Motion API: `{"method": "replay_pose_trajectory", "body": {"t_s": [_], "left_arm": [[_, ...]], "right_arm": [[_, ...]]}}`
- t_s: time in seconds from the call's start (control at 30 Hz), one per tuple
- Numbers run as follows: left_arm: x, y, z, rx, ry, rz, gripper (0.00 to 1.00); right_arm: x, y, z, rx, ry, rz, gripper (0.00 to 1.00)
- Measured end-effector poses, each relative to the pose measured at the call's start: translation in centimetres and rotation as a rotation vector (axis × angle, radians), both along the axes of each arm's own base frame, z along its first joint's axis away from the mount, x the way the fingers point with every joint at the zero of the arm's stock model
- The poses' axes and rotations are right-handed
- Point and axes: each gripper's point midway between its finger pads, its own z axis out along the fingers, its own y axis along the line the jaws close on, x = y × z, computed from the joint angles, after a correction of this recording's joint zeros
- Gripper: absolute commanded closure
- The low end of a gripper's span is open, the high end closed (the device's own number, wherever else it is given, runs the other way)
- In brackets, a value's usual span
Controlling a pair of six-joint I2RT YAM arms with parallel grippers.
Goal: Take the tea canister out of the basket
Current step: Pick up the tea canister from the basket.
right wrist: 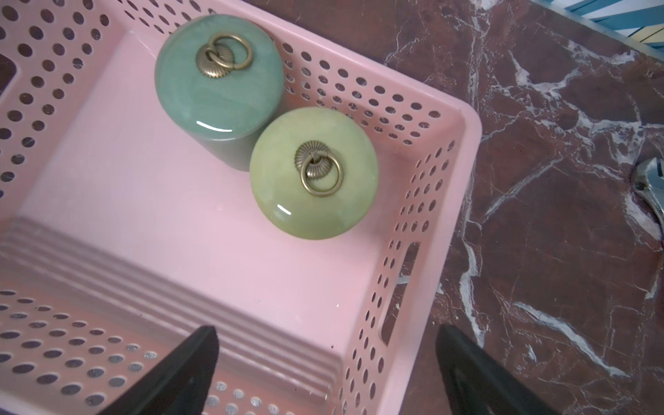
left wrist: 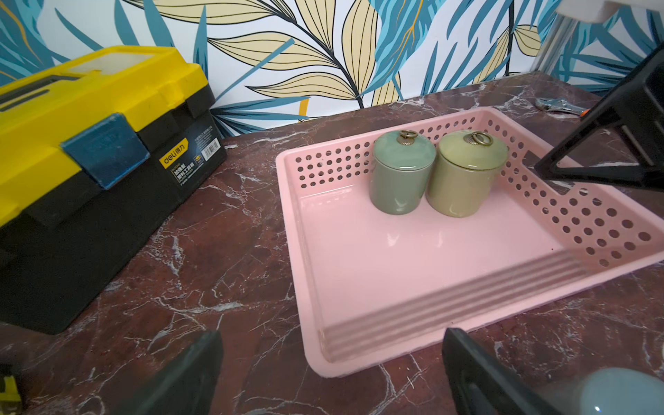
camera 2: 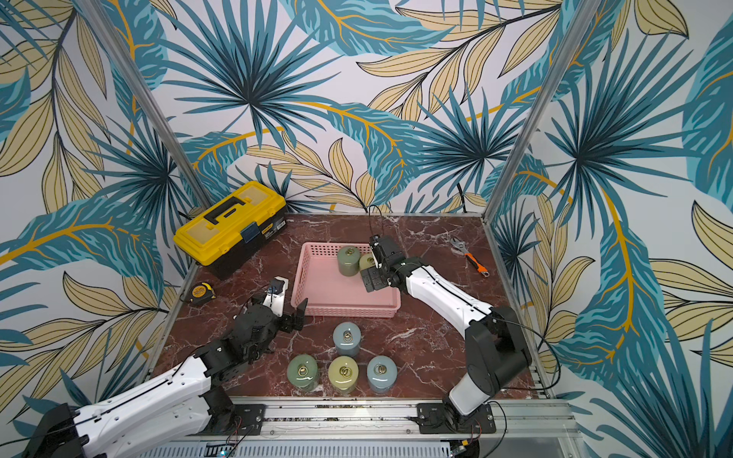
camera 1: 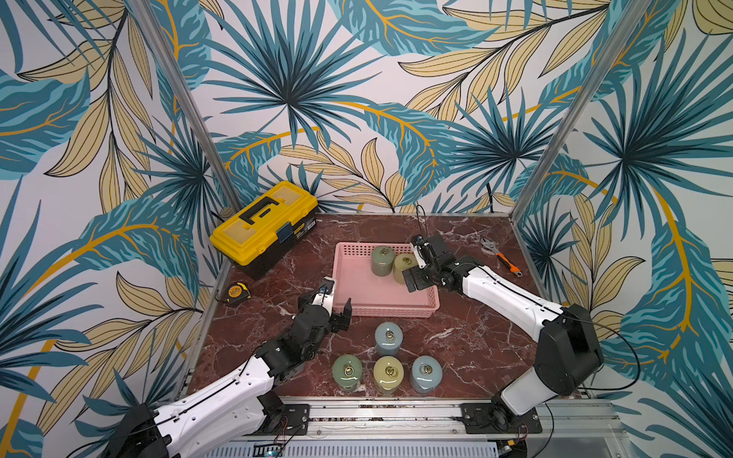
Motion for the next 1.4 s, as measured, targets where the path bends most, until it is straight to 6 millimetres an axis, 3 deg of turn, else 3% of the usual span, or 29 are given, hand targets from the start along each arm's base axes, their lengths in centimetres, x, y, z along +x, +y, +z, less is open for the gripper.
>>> {"method": "replay_pose_trajectory", "body": {"t_s": [0.27,0.6,1.4], "left_arm": [[0.2,0.5,1.8,-0.021,-0.068,0.025,0.0],[0.3,0.8,1.8,-0.007,-0.076,0.037,0.0],[0.4,1.0,1.9,-0.002,-0.085,0.051,0.0]], "right_arm": [[2.6,1.0,-1.4,0.001,0.028,0.004,0.01],[4.9,2.0,-2.5,0.02,0.049,0.008,0.01],[6.6,2.6,-5.5,0.026,0.106,0.005,0.03]]}}
